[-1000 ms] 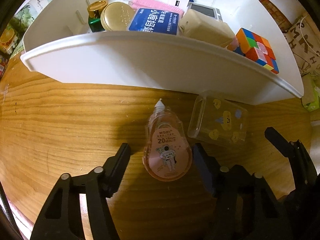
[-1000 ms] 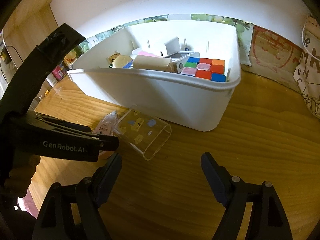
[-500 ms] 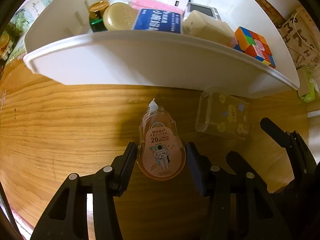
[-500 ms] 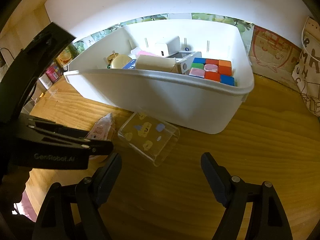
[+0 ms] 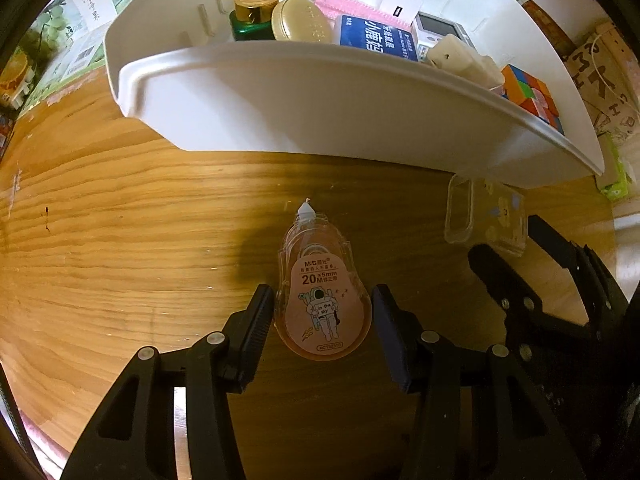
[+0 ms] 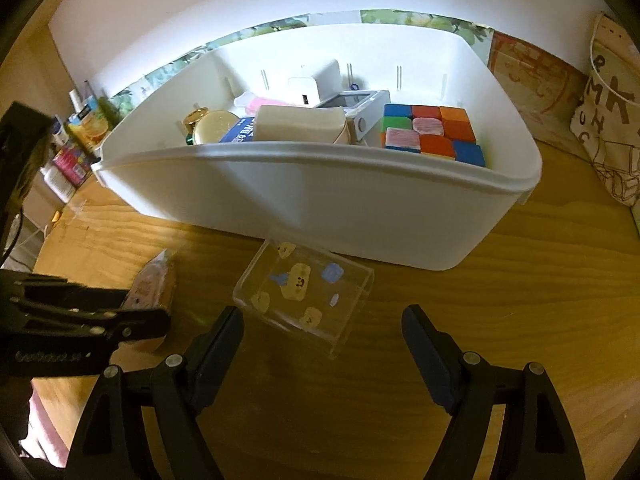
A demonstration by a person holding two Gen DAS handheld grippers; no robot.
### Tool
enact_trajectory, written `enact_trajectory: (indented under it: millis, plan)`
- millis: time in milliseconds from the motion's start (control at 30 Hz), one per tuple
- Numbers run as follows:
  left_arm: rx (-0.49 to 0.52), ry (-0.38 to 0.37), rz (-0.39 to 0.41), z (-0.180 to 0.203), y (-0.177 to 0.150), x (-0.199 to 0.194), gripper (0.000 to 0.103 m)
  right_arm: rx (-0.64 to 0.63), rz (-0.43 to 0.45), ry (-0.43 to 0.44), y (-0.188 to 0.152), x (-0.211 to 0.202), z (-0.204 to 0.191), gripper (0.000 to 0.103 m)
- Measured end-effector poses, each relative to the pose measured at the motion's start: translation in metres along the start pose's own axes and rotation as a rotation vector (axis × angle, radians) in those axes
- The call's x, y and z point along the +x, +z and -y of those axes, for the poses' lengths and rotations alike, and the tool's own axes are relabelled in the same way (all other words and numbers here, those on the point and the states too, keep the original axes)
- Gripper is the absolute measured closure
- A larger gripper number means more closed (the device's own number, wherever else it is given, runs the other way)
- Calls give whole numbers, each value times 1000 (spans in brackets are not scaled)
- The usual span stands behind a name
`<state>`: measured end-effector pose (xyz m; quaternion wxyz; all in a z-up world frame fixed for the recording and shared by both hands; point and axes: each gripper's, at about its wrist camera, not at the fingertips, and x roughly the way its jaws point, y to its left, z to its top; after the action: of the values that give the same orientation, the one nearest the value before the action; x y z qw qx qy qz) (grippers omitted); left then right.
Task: Organize rigid objects
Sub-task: 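Grasp the pink correction tape with the left gripper while the right reaches around the clear box, then close the right gripper on the clear sticker box while the left holds the tape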
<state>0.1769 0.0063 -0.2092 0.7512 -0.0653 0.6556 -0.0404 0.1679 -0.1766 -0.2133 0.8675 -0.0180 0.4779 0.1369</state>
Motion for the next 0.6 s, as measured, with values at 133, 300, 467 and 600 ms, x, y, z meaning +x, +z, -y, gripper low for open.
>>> enact_trajectory:
  millis: [133, 300, 467, 600]
  plan:
    - [21, -5, -6, -4, -2, -3, 49, 15, 4, -40, 3, 4, -7, 14]
    - [42, -12, -19, -5, -6, -6, 49, 33, 14, -71, 5, 8, -14, 11]
    - [59, -18, -20, -6, -12, -10, 49, 30, 16, -101, 8, 12, -22, 11]
    - [68, -12, -18, -8, -13, -13, 49, 35, 9, -117, 9, 16, -24, 11]
